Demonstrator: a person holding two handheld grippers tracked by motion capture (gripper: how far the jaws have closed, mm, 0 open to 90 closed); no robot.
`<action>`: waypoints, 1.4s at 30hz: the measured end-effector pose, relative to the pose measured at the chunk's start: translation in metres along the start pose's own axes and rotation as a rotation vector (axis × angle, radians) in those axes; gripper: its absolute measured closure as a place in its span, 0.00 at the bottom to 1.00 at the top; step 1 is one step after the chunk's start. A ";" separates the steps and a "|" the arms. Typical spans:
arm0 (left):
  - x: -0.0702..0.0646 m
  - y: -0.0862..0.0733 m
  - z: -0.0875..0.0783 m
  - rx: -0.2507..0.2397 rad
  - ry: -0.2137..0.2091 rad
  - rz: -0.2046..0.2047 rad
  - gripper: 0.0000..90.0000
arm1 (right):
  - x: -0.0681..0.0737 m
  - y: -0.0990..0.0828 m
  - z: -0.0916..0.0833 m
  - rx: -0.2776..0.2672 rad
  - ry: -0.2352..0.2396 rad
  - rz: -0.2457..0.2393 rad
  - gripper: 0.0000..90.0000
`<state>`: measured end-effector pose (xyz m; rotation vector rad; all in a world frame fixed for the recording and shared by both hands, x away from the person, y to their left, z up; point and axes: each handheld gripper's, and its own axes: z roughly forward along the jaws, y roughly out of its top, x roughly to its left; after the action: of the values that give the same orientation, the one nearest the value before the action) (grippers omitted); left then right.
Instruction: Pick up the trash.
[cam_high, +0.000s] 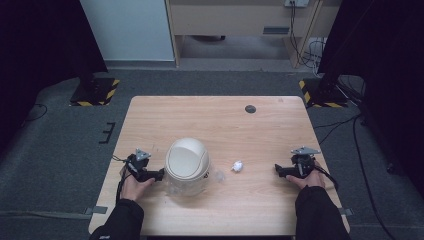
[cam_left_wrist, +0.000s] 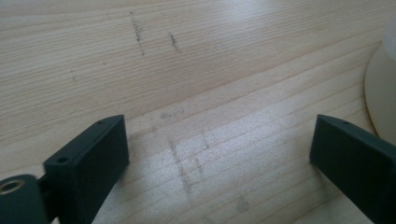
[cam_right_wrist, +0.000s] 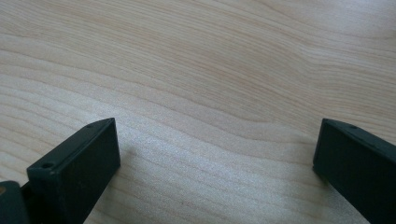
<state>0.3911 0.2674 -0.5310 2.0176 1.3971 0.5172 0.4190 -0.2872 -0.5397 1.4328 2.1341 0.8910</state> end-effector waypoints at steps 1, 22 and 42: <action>0.000 0.000 0.000 0.000 0.000 0.000 0.10 | 0.000 0.000 0.000 0.000 0.000 0.000 0.01; 0.009 0.014 -0.043 -0.190 0.002 -0.196 0.18 | 0.000 0.000 0.000 0.001 0.006 -0.006 0.01; -0.009 0.039 -0.093 -0.510 -0.116 -0.140 0.19 | 0.001 0.000 0.000 0.001 0.008 -0.008 0.01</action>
<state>0.3556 0.2742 -0.4362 1.5063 1.1792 0.6115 0.4186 -0.2868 -0.5395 1.4229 2.1450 0.8947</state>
